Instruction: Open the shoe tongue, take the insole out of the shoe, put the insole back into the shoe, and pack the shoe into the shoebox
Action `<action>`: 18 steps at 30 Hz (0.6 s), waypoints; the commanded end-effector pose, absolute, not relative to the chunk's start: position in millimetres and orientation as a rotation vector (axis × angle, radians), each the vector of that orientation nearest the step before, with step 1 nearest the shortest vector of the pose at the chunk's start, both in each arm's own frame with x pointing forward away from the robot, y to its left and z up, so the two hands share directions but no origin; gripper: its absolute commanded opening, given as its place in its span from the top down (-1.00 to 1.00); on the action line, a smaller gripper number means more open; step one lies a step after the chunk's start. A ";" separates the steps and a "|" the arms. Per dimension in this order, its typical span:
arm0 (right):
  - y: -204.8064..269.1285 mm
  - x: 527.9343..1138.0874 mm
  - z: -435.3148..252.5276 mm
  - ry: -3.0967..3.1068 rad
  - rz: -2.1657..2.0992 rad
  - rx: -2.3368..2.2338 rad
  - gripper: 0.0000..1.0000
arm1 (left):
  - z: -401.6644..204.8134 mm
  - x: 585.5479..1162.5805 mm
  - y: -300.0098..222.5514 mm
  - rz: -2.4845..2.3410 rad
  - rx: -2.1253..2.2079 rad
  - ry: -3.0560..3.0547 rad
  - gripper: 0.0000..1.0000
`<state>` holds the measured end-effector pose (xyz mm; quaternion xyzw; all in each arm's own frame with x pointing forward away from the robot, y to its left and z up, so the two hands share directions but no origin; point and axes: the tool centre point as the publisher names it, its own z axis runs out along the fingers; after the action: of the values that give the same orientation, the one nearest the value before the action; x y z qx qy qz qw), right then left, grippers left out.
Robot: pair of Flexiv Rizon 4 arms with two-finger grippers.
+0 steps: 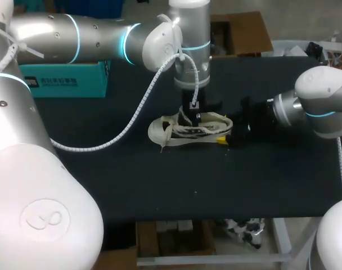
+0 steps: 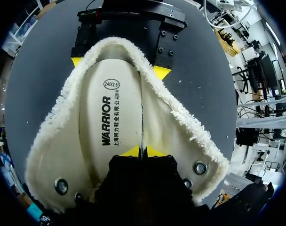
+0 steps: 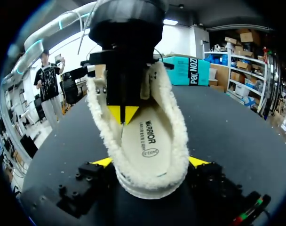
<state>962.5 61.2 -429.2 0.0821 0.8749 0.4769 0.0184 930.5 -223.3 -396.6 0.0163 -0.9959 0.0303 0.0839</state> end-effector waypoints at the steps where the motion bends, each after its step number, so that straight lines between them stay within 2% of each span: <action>1: 59.3 963.8 -433.2 2.713 1.487 0.255 1.00 | -417.3 927.2 -223.0 0.101 0.028 -2.980 0.68; 8: 59.3 963.8 -433.2 2.713 1.487 0.255 1.00 | -418.2 922.9 -218.0 0.106 -0.022 -3.043 0.33; 18: 59.3 963.8 -433.2 2.713 1.487 0.255 1.00 | -428.3 918.4 -226.8 0.042 -0.027 -3.181 0.31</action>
<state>962.0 61.4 -429.5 0.0818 0.8750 0.4769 0.0184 936.2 -223.2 -397.6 -0.0102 -0.9998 0.0177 0.0074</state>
